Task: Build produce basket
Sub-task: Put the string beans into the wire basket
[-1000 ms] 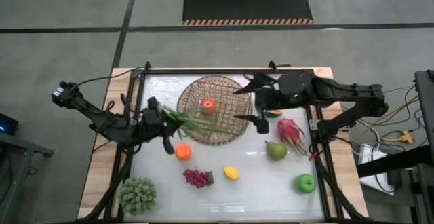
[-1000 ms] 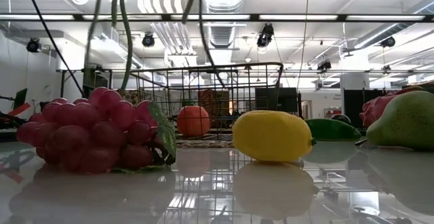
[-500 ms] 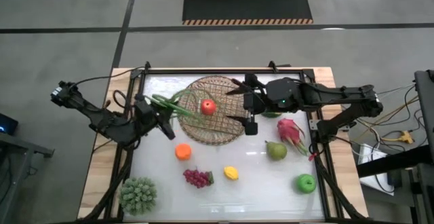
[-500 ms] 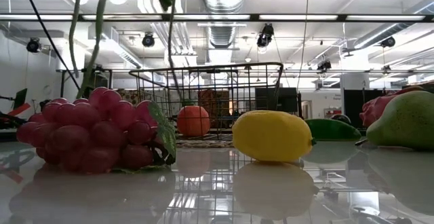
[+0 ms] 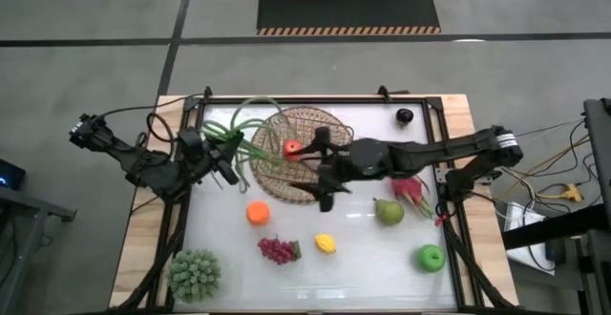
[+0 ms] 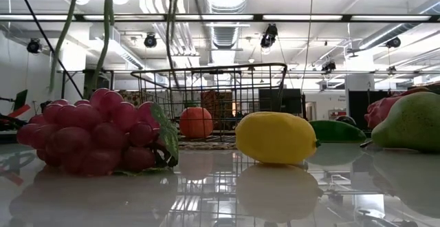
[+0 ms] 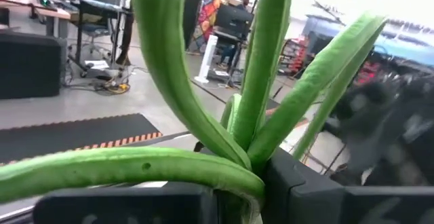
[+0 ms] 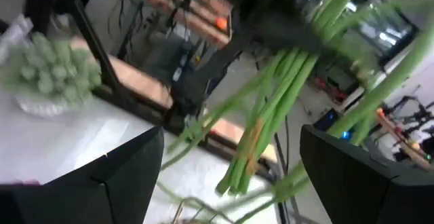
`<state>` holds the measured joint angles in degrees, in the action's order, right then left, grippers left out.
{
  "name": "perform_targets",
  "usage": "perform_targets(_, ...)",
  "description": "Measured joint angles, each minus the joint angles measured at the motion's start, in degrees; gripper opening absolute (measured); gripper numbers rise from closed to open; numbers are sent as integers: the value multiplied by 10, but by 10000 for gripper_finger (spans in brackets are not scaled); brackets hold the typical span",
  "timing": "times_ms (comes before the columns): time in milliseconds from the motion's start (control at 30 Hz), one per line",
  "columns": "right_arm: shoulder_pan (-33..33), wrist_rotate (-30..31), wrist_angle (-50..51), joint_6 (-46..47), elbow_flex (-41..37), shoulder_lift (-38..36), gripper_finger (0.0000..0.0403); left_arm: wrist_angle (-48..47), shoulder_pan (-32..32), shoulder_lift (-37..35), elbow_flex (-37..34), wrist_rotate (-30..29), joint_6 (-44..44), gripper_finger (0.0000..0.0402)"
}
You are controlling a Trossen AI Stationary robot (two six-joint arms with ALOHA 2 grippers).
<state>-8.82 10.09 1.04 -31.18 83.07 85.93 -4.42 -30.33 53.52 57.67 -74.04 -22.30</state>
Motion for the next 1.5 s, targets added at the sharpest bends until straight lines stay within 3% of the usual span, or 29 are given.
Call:
perform_targets(333, 21, 46, -111, 4, -1, 81, 326, 29, -2, 13, 0, 71, 1, 33)
perform_targets(733, 20, 52, -115, 39, -1, 93, 315, 89, -2, 18, 0, 128, 51, 33)
perform_targets(867, 21, 51, -116, 46, -1, 94, 253, 88, -2, 19, 0, 131, 51, 33)
perform_targets(1133, 17, 44, -106, 48, -1, 87, 36, 78, -2, 19, 0, 142, 51, 36)
perform_targets(1300, -2, 34, -72, 63, 0, 63, 26, 75, -2, 19, 0, 148, 80, 67)
perform_targets(1500, -15, 34, -13, 94, 0, 25, 24, 22, -2, 9, 0, 182, 79, 139)
